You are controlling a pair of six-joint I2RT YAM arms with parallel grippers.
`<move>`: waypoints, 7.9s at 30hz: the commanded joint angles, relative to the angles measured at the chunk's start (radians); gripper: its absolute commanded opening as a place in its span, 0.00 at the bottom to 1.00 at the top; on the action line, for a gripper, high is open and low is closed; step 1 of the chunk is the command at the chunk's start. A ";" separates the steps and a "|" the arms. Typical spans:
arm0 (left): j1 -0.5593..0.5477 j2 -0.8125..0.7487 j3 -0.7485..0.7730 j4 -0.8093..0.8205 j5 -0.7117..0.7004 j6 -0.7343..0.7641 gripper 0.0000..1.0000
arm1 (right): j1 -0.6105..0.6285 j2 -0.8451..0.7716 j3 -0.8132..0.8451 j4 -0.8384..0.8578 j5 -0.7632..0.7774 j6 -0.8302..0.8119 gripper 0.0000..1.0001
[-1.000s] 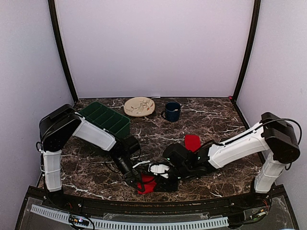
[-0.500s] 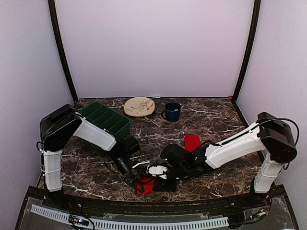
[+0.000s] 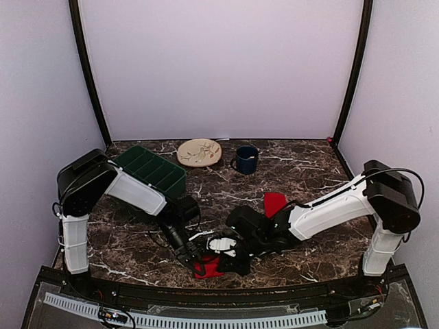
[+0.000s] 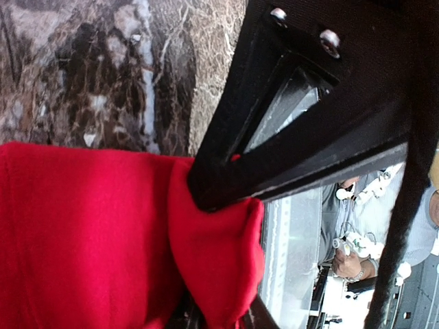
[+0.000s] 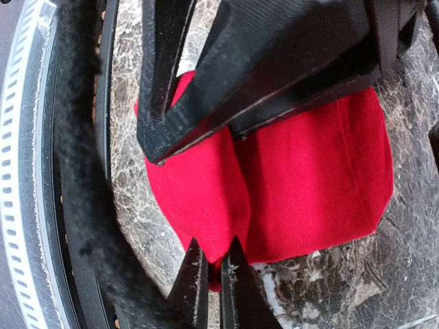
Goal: Roll the socks
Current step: Roll the sock at the center of the board.
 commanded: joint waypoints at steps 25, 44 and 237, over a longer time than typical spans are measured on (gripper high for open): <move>0.046 -0.290 -0.090 0.100 -0.385 -0.174 0.31 | -0.107 0.064 0.066 -0.074 -0.213 0.137 0.00; 0.072 -0.332 -0.103 0.103 -0.686 -0.224 0.37 | -0.134 0.063 0.047 -0.051 -0.260 0.174 0.00; 0.023 0.108 0.235 -0.169 -0.003 0.152 0.09 | -0.004 -0.065 -0.065 0.083 0.148 0.007 0.47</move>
